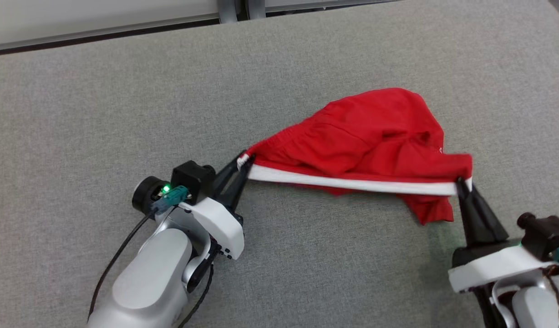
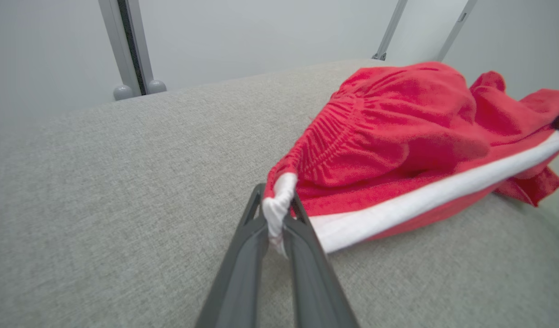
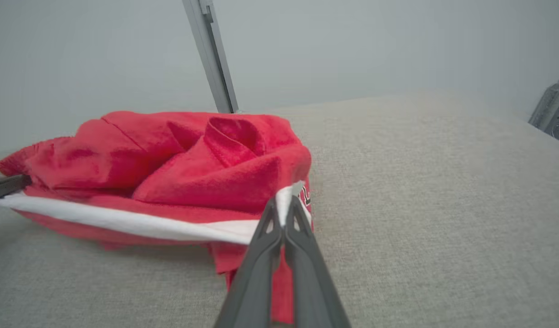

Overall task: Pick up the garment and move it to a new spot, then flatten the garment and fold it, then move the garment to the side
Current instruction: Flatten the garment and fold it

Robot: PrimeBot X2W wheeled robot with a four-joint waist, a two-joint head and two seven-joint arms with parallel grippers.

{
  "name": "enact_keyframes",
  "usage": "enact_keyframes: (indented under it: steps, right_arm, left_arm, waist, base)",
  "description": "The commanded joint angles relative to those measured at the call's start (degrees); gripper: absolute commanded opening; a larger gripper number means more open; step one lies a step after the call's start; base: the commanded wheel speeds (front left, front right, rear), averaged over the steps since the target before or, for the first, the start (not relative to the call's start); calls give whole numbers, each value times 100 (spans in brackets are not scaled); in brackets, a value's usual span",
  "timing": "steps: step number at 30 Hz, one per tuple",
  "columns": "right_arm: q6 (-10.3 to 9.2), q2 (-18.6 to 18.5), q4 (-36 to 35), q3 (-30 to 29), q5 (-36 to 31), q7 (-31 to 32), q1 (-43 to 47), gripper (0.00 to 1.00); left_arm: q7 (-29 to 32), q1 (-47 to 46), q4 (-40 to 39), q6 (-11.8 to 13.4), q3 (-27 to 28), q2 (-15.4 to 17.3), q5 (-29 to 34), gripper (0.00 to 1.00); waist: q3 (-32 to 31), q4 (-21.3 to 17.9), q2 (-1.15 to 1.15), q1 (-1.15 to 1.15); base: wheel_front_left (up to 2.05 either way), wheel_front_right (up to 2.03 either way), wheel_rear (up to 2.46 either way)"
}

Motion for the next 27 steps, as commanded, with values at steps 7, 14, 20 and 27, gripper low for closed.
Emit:
enact_keyframes:
  steps: [7, 14, 20, 27]
  right_arm:
    - [-11, -404, -906, -304, -328, 280, -441, 0]
    - [-12, -793, -1586, -587, -390, 701, -944, 0]
    - [-19, -1076, -1947, -687, -355, 1006, -1457, 0]
    - [-35, -1317, -2008, -731, -145, 1343, -1932, 0]
  left_arm:
    - [-339, 233, -1440, 415, 497, 267, -113, 0]
    - [-292, 49, -3300, 753, 918, 606, -25, 0]
    - [133, -228, -4151, 911, 1266, 1024, 10, 0]
    - [837, -440, -4624, 1064, 1614, 1358, -280, 0]
  waist:
    - [-357, 129, 0, 0]
    - [-704, 377, 0, 0]
    - [-948, 436, 0, 0]
    - [-1046, 467, 0, 0]
  base:
    - [0, 0, 0]
    - [0, 0, 0]
    - [0, 0, 0]
    - [0, 0, 0]
